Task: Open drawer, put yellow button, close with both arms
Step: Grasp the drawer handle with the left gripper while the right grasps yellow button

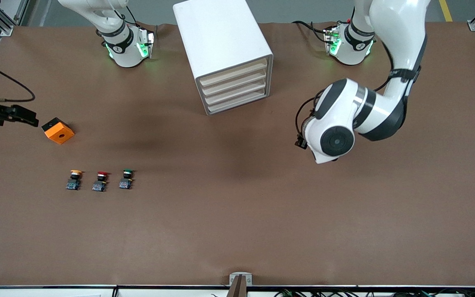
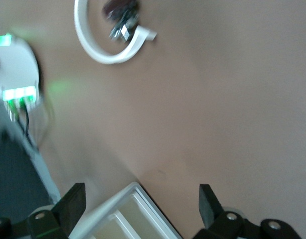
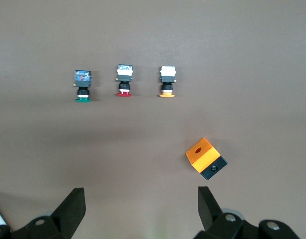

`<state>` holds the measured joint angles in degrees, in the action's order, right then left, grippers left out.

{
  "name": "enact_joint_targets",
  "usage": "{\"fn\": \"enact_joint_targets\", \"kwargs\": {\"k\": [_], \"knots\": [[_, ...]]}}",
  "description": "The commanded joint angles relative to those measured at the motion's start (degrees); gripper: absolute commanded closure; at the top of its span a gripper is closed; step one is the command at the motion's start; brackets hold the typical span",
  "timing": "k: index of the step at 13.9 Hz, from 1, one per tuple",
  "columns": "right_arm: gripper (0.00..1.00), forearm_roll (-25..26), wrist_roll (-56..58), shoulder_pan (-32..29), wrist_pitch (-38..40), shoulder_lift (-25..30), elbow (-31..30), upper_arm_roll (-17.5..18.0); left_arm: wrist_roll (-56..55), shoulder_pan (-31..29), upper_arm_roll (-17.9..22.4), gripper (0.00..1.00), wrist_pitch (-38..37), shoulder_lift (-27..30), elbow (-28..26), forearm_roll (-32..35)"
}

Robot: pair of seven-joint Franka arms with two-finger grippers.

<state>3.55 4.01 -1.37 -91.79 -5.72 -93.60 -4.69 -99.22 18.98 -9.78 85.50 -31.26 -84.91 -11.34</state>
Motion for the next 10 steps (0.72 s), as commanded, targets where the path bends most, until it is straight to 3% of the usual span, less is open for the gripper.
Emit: {"fn": "enact_joint_targets", "kwargs": {"k": [1,5,10], "knots": [[0.00,1.02,0.21,-1.08,-2.05,-4.99,3.68,-0.41,-10.00,0.01,0.20,0.00,-1.03,-3.19,2.21,-7.17],[0.00,-0.12,0.04,-3.90,-13.82,-10.88,3.16,-0.32,-25.63,3.60,0.29,0.00,-1.04,-5.65,2.29,-16.42],[0.00,-3.46,-0.40,-3.73,-32.97,-19.49,-2.71,-0.32,-32.24,4.57,0.20,0.03,-1.65,-6.53,2.03,-28.90]]}}
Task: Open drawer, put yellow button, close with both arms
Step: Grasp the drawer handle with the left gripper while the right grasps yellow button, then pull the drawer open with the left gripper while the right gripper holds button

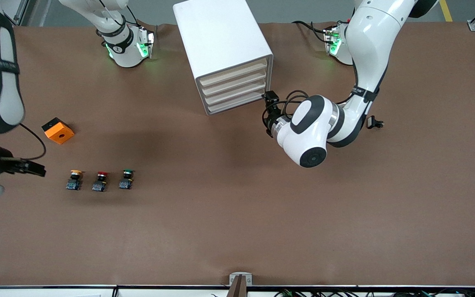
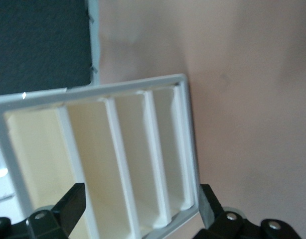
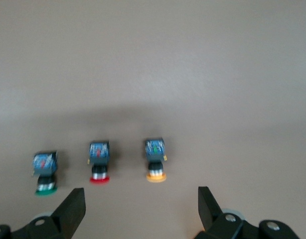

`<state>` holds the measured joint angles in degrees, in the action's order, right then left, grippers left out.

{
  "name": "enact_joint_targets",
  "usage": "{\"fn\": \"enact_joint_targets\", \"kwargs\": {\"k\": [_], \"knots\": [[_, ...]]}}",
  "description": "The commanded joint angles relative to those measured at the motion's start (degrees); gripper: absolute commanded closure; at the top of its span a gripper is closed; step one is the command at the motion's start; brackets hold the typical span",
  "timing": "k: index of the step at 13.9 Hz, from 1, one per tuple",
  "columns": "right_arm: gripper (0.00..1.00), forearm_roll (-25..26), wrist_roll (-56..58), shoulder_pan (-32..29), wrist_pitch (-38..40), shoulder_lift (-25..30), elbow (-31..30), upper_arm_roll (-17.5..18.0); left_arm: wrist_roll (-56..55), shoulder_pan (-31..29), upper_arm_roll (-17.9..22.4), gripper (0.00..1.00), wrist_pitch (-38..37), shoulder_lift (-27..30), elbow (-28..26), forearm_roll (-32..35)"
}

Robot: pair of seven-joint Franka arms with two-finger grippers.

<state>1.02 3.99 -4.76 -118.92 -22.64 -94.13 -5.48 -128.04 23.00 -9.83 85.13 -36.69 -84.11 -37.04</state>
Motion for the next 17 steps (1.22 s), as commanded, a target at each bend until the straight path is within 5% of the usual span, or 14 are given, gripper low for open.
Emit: {"fn": "enact_joint_targets", "kwargs": {"k": [1,7,17], "knots": [[0.00,-0.93,-0.56,-0.59,-9.19,-4.24,-3.25,0.56,-5.44,1.51,0.34,0.11,-1.28,-1.63,1.23,-4.17],[0.00,-2.95,1.45,-0.86,-20.46,-9.71,-9.13,0.65,-13.72,6.35,0.25,0.36,-4.26,-3.21,0.71,-4.80],[0.00,-2.95,6.12,-3.41,-25.57,-11.99,-13.28,0.73,-17.24,11.27,0.34,0.51,-7.26,-4.26,0.09,-10.16]]}}
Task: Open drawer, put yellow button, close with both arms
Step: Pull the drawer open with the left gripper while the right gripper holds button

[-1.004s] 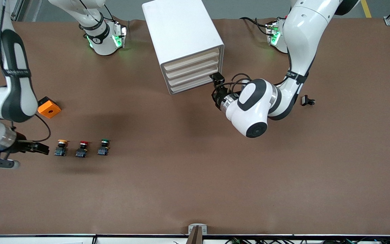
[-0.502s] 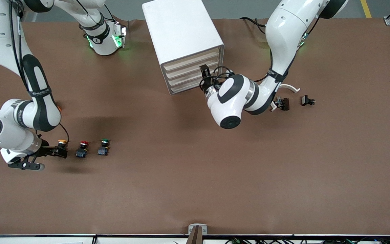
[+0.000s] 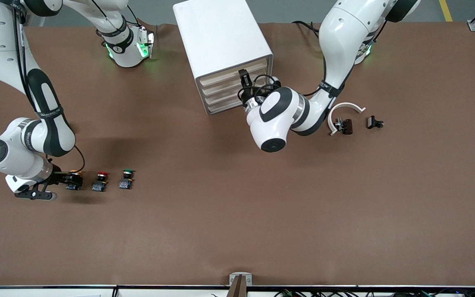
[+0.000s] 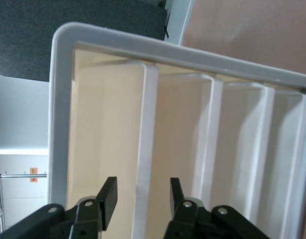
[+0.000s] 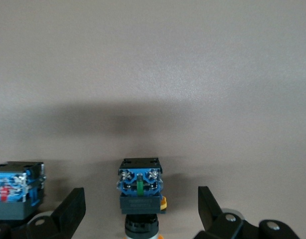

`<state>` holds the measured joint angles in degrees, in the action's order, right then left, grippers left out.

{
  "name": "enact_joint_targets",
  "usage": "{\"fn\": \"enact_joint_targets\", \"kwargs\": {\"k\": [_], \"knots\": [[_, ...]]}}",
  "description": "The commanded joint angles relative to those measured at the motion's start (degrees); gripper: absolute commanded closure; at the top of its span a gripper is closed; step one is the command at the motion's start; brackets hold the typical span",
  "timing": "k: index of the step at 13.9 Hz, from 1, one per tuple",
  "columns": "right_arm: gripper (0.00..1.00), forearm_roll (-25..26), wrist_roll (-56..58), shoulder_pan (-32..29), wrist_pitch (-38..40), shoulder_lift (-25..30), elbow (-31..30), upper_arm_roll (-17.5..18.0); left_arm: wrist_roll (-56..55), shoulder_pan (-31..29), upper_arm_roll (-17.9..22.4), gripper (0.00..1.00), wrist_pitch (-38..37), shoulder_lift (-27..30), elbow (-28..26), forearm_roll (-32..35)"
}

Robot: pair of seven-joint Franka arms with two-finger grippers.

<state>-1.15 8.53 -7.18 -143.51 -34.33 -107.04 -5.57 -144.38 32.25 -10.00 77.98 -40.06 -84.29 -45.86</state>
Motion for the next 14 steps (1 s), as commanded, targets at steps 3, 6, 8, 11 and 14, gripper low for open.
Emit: {"fn": "enact_joint_targets", "kwargs": {"k": [3,6,8,11,14], "knots": [[0.00,-0.79,1.58,-0.82,-3.70,-0.30,-2.03,0.91,-0.81,2.56,0.50,0.74,1.21,-1.42,0.09,-3.18],[0.04,-0.79,1.93,-0.55,-3.71,-0.38,-1.95,0.91,-0.81,2.56,0.59,1.00,1.38,-2.04,0.18,-3.01],[0.39,-0.79,3.16,-0.73,-3.79,-0.82,-1.94,0.91,-0.72,2.30,1.12,1.00,1.38,-2.04,0.36,-2.66],[0.81,-0.79,3.25,-0.82,-3.88,-1.09,-1.86,0.91,-0.72,1.86,4.53,1.00,1.38,-1.69,0.88,-2.48],[1.00,-0.96,2.99,-0.64,-3.71,-1.09,-1.60,0.91,-0.20,1.68,9.10,1.00,1.38,-1.51,1.58,-2.40]]}}
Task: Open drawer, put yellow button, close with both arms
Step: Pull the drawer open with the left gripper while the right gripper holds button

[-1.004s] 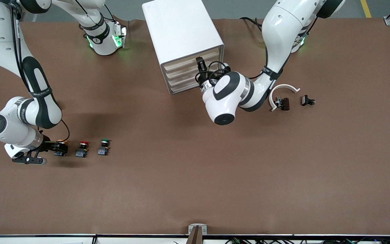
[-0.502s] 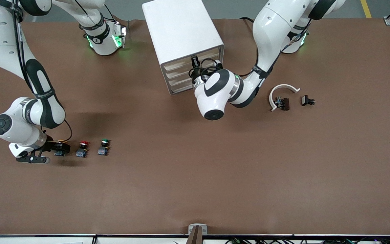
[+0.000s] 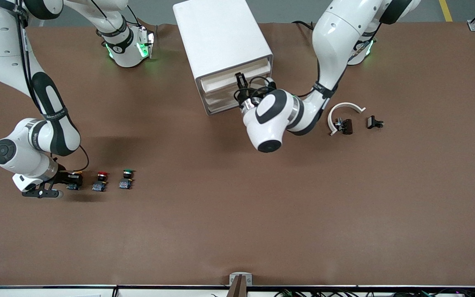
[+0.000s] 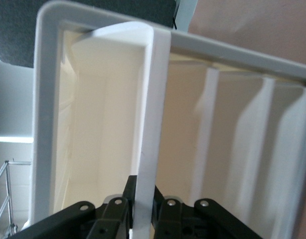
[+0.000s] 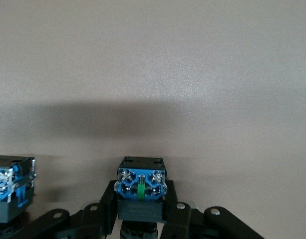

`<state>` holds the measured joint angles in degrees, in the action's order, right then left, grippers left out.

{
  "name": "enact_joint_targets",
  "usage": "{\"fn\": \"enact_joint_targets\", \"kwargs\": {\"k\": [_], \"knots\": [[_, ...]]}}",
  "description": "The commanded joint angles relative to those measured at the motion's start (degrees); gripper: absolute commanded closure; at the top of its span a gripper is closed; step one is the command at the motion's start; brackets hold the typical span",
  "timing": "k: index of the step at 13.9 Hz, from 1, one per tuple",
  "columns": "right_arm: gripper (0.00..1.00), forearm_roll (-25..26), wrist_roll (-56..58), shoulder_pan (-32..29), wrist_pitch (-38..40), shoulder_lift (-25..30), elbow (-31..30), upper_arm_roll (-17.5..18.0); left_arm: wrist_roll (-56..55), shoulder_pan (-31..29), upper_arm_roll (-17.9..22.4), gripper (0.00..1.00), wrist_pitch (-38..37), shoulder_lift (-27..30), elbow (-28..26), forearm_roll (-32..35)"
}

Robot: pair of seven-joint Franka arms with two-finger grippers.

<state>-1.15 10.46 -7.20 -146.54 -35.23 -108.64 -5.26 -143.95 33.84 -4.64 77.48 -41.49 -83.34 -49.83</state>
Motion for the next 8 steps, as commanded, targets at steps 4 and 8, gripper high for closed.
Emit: {"fn": "enact_joint_targets", "kwargs": {"k": [4,8], "knots": [[1.00,-4.03,-0.08,0.44,5.53,1.91,2.63,1.91,2.87,-0.09,9.28,1.00,3.03,-0.43,2.83,1.40],[1.00,-4.21,-8.23,3.68,15.83,6.39,5.63,1.92,7.71,-3.94,10.53,1.00,3.12,-0.17,3.70,1.40]]}}
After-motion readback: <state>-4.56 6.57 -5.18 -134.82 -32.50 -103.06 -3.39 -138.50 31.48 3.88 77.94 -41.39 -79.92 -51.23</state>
